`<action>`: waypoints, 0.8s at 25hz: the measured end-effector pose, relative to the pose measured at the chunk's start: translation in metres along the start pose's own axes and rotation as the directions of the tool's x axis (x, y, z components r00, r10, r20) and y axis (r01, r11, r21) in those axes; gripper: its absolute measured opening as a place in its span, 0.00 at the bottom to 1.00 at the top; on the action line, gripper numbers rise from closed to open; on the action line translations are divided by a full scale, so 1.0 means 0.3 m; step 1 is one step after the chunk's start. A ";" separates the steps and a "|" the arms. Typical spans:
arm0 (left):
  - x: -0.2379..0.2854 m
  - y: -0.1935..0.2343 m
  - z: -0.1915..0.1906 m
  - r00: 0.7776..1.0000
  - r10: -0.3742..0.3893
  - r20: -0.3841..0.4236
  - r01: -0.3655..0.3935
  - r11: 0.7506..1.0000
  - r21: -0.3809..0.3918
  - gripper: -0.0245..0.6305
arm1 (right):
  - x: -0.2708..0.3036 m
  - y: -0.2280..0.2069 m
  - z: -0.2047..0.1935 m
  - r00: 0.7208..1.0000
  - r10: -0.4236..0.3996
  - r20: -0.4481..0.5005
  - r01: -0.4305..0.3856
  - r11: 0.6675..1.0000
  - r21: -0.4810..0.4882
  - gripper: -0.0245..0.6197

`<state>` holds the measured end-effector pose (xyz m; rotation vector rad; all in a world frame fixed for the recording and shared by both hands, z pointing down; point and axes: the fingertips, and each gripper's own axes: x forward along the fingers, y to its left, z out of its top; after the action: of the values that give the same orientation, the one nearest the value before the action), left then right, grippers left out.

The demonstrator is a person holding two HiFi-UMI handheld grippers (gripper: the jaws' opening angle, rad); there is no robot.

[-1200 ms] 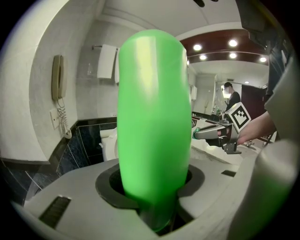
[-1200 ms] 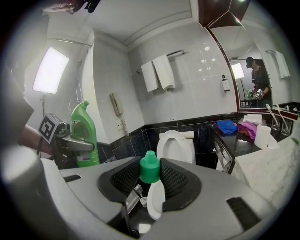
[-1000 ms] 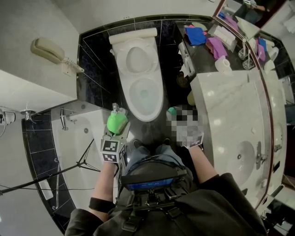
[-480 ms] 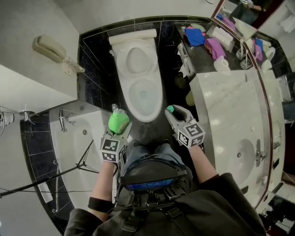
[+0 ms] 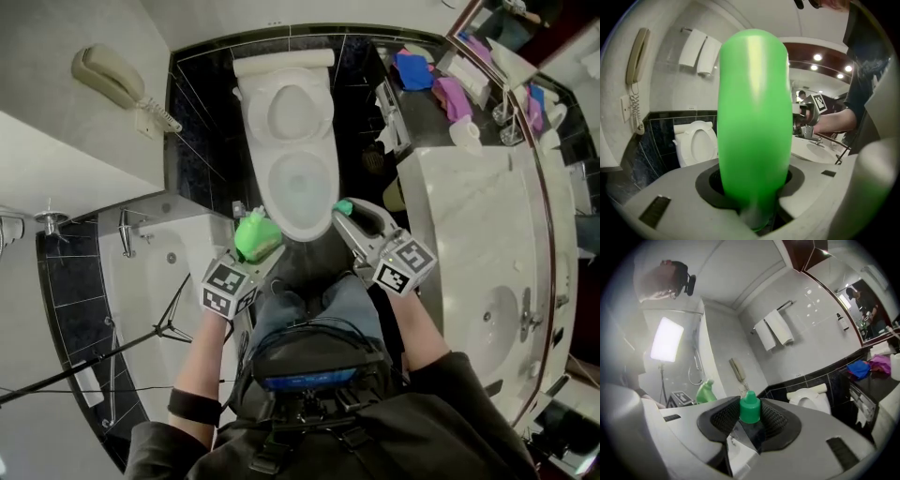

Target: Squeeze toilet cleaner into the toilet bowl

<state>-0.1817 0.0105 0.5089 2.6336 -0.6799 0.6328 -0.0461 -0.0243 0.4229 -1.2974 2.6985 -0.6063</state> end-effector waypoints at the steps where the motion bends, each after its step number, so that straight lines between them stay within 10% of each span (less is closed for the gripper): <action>1: 0.004 -0.016 0.013 0.999 -0.038 0.006 0.038 0.999 -0.009 0.33 | 0.020 0.017 0.036 0.999 0.045 0.025 -0.045 0.999 0.008 0.28; 10: 0.119 -0.214 0.193 0.962 -0.269 0.034 0.268 0.963 0.039 0.33 | 0.104 0.141 0.369 0.828 0.531 0.181 -0.543 0.839 0.025 0.28; 20: 0.189 -0.315 0.355 0.937 -0.344 0.065 0.338 0.937 0.082 0.33 | 0.038 0.202 0.516 0.609 0.776 0.166 -0.780 0.624 -0.056 0.27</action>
<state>-0.0524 0.0216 0.4273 2.7586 -0.2098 0.4587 -0.0600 -0.0475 0.2585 -0.0408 2.7008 -0.3669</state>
